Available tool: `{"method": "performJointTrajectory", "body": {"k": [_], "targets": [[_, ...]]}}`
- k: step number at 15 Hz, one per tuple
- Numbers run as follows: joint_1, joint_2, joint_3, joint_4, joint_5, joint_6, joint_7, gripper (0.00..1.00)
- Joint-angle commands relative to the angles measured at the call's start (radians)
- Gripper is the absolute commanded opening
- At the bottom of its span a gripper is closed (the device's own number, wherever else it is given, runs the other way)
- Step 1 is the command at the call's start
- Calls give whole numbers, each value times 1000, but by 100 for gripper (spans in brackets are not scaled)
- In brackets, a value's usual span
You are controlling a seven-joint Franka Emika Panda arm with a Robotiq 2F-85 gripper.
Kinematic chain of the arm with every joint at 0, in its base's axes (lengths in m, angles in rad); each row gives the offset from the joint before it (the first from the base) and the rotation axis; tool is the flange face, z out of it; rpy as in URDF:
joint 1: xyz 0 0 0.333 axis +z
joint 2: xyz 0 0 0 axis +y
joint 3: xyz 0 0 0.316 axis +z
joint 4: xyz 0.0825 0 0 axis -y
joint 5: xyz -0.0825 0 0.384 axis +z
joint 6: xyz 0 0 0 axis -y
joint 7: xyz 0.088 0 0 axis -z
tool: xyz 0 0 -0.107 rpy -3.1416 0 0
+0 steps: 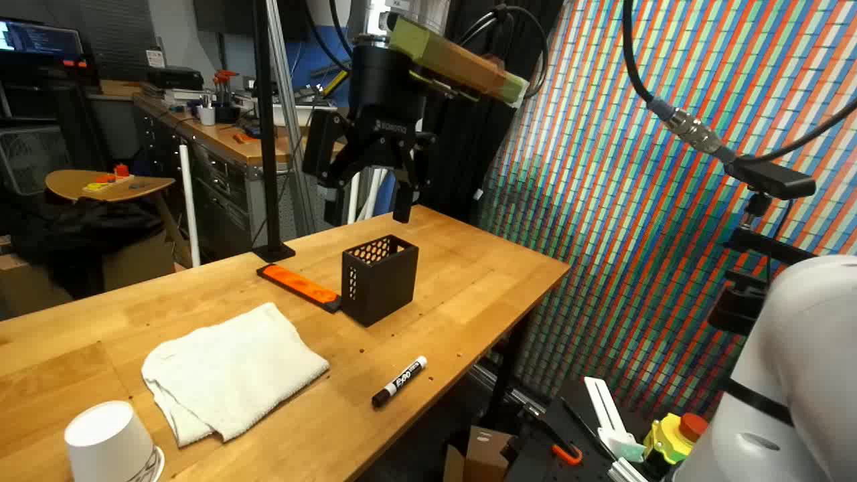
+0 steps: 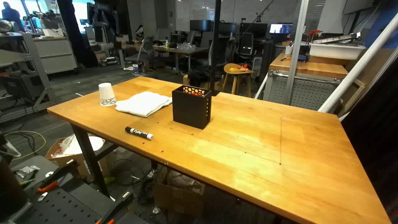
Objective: Put the towel in the black box
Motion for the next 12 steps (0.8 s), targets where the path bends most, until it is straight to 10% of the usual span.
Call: {"method": "performJointTrajectory", "body": {"k": [1,12], "targets": [[-6,0,5,6,2,-2,-2,100],[13,41,45,45,-20,14,9,100]]}}
